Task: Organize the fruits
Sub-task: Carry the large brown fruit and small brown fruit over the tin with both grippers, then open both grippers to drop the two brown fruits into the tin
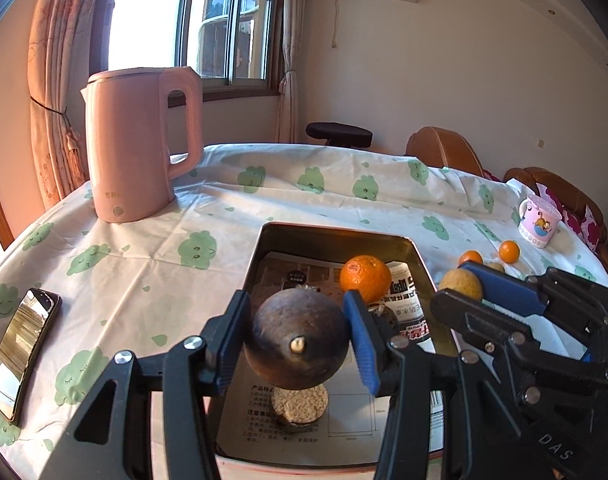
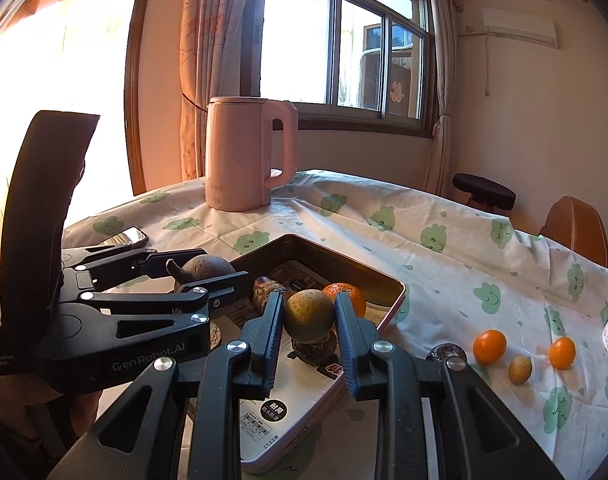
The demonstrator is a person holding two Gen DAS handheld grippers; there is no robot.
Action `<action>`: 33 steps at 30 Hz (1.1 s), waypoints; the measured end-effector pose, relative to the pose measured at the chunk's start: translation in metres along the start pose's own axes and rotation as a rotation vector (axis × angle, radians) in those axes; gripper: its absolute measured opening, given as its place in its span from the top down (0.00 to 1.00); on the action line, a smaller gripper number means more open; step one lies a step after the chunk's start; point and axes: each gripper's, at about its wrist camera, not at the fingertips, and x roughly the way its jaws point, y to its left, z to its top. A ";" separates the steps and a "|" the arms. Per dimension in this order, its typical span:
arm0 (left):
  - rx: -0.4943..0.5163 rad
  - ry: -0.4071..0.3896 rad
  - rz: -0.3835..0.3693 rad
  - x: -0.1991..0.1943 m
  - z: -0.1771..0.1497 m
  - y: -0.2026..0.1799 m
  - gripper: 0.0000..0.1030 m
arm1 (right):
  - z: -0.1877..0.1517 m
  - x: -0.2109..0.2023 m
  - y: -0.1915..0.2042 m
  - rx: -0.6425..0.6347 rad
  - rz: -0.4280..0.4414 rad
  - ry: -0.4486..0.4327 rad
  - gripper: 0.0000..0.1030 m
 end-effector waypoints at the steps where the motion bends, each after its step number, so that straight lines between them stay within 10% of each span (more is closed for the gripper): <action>1: 0.001 0.002 0.000 0.001 0.000 0.000 0.52 | -0.001 0.001 0.000 0.000 0.001 0.004 0.73; 33: 0.014 0.039 0.007 0.013 -0.003 0.005 0.51 | -0.011 0.026 0.006 0.007 0.042 0.117 0.73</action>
